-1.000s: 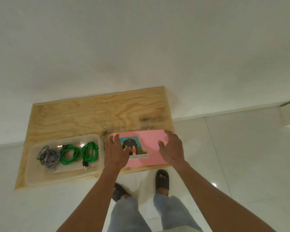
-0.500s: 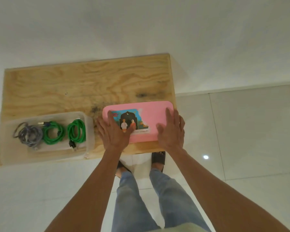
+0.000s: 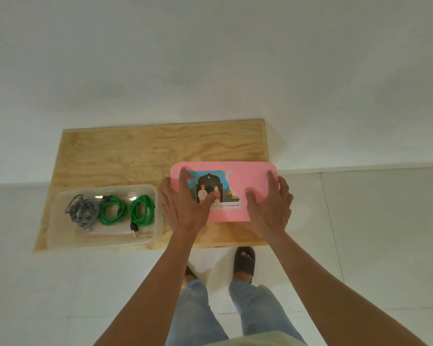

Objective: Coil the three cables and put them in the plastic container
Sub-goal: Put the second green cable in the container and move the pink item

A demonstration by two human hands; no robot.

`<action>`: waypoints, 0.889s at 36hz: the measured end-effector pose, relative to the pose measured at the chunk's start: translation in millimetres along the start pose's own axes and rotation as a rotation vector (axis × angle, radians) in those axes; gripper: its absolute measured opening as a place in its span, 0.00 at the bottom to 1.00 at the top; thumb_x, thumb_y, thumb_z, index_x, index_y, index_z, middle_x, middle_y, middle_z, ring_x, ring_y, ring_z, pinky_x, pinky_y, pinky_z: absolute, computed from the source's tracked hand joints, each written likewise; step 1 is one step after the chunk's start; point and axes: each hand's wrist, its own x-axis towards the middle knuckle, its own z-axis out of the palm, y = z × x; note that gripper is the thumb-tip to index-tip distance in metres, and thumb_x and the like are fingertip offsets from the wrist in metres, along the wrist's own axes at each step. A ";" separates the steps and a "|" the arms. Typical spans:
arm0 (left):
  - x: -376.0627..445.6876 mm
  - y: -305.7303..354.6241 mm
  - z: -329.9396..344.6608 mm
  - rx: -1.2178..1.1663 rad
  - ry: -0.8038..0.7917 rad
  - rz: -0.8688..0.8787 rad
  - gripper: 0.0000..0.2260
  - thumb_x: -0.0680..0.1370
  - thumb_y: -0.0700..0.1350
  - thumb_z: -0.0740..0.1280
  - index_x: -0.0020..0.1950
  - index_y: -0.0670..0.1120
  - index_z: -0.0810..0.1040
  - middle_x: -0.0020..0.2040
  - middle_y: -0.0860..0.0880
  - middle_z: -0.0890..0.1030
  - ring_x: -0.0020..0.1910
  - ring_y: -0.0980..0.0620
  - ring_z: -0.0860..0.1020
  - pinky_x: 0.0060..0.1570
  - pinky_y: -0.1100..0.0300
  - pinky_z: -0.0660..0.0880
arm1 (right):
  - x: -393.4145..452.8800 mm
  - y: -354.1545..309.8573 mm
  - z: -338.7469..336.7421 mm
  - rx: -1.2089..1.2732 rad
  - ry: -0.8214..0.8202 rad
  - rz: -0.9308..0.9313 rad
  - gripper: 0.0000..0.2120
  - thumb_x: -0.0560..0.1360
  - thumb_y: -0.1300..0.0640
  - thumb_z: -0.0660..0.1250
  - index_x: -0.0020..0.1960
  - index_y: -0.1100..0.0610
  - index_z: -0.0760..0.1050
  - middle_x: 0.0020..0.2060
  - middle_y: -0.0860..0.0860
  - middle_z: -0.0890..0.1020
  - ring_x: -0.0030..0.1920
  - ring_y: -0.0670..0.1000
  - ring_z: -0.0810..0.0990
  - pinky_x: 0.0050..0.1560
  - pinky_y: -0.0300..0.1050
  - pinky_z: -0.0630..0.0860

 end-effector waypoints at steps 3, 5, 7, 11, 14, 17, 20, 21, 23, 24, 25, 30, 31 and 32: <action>7.5 2.5 -36.7 0.021 0.085 0.008 0.43 0.65 0.67 0.74 0.75 0.56 0.63 0.72 0.40 0.62 0.68 0.37 0.63 0.65 0.42 0.66 | -5.5 -25.7 -4.8 0.043 0.011 -0.053 0.36 0.74 0.42 0.67 0.77 0.49 0.58 0.75 0.52 0.62 0.69 0.59 0.64 0.61 0.58 0.73; 14.6 -1.9 -62.4 0.027 0.113 0.003 0.44 0.66 0.68 0.73 0.76 0.56 0.61 0.73 0.40 0.61 0.70 0.38 0.61 0.65 0.42 0.65 | -12.3 -46.0 -3.8 0.083 0.004 -0.086 0.36 0.74 0.41 0.68 0.77 0.49 0.59 0.74 0.51 0.62 0.69 0.58 0.63 0.61 0.55 0.72; 22.9 -10.4 -87.5 0.056 0.129 -0.003 0.45 0.66 0.69 0.72 0.77 0.55 0.59 0.74 0.40 0.61 0.71 0.38 0.60 0.66 0.42 0.65 | -20.8 -68.1 0.2 0.097 0.006 -0.121 0.36 0.74 0.41 0.68 0.77 0.49 0.60 0.75 0.51 0.63 0.71 0.58 0.62 0.64 0.54 0.69; 41.3 -37.5 -132.1 0.105 0.137 -0.020 0.45 0.66 0.73 0.69 0.77 0.55 0.58 0.73 0.43 0.64 0.70 0.39 0.62 0.66 0.42 0.66 | -40.9 -114.8 12.1 0.119 0.017 -0.182 0.35 0.74 0.41 0.69 0.77 0.49 0.62 0.75 0.51 0.63 0.73 0.58 0.61 0.66 0.54 0.69; 51.9 -64.7 -160.7 0.088 0.143 -0.029 0.44 0.66 0.73 0.67 0.76 0.56 0.58 0.74 0.43 0.63 0.71 0.39 0.62 0.66 0.42 0.65 | -57.5 -147.4 26.6 0.124 0.014 -0.222 0.35 0.75 0.41 0.68 0.77 0.49 0.62 0.75 0.51 0.63 0.73 0.58 0.62 0.66 0.54 0.69; 61.2 -101.0 -185.7 0.083 0.137 -0.045 0.44 0.66 0.73 0.67 0.76 0.55 0.59 0.73 0.43 0.63 0.71 0.39 0.63 0.67 0.42 0.64 | -78.8 -176.6 48.6 0.110 0.005 -0.240 0.34 0.75 0.41 0.67 0.77 0.50 0.63 0.75 0.51 0.64 0.72 0.58 0.63 0.66 0.53 0.69; 71.7 -142.2 -203.6 0.065 0.118 -0.069 0.45 0.65 0.74 0.66 0.76 0.55 0.59 0.73 0.42 0.64 0.72 0.39 0.63 0.67 0.40 0.65 | -101.9 -199.4 76.8 0.089 -0.019 -0.260 0.34 0.76 0.42 0.67 0.77 0.51 0.62 0.74 0.52 0.64 0.71 0.58 0.63 0.66 0.52 0.68; 75.2 -155.1 -207.4 0.060 0.103 -0.078 0.45 0.65 0.74 0.66 0.76 0.55 0.58 0.73 0.42 0.64 0.72 0.39 0.63 0.67 0.39 0.66 | -108.3 -205.4 86.8 0.079 -0.027 -0.260 0.34 0.76 0.42 0.66 0.78 0.51 0.62 0.74 0.52 0.63 0.71 0.58 0.62 0.67 0.52 0.68; 79.9 -179.4 -211.1 0.047 0.063 -0.096 0.46 0.65 0.74 0.67 0.77 0.54 0.58 0.73 0.42 0.64 0.72 0.39 0.62 0.66 0.39 0.66 | -119.8 -212.8 106.7 0.047 -0.043 -0.245 0.34 0.76 0.42 0.66 0.78 0.51 0.61 0.75 0.53 0.63 0.73 0.58 0.61 0.69 0.53 0.66; 81.3 -190.7 -211.5 0.038 0.038 -0.105 0.45 0.65 0.73 0.67 0.76 0.54 0.58 0.72 0.42 0.64 0.72 0.39 0.62 0.66 0.39 0.67 | -125.1 -214.7 116.0 0.031 -0.055 -0.234 0.34 0.76 0.42 0.66 0.78 0.51 0.61 0.76 0.53 0.62 0.74 0.59 0.60 0.71 0.54 0.65; 81.9 -200.4 -211.0 0.028 0.012 -0.111 0.45 0.65 0.73 0.67 0.76 0.54 0.59 0.72 0.42 0.64 0.72 0.39 0.62 0.66 0.40 0.67 | -129.9 -215.2 123.8 0.018 -0.066 -0.224 0.34 0.76 0.43 0.65 0.78 0.51 0.60 0.76 0.54 0.62 0.75 0.59 0.59 0.73 0.53 0.63; 78.8 -234.3 -199.1 -0.006 -0.125 -0.143 0.45 0.66 0.71 0.70 0.76 0.54 0.58 0.73 0.42 0.62 0.72 0.38 0.62 0.66 0.40 0.67 | -147.1 -208.4 149.1 -0.057 -0.076 -0.196 0.33 0.77 0.45 0.65 0.79 0.53 0.59 0.77 0.54 0.60 0.76 0.56 0.57 0.76 0.50 0.54; 77.5 -237.7 -195.7 -0.006 -0.146 -0.151 0.45 0.66 0.71 0.70 0.76 0.54 0.58 0.73 0.42 0.62 0.72 0.38 0.62 0.66 0.40 0.67 | -148.7 -205.4 153.5 -0.078 -0.082 -0.183 0.34 0.78 0.44 0.64 0.79 0.53 0.58 0.78 0.53 0.59 0.77 0.56 0.56 0.76 0.50 0.53; 76.4 -240.6 -192.0 -0.007 -0.164 -0.159 0.45 0.66 0.70 0.70 0.76 0.53 0.58 0.73 0.42 0.62 0.72 0.38 0.62 0.66 0.40 0.67 | -149.6 -201.7 158.0 -0.092 -0.086 -0.169 0.34 0.78 0.43 0.63 0.79 0.52 0.57 0.79 0.53 0.58 0.78 0.55 0.54 0.77 0.51 0.52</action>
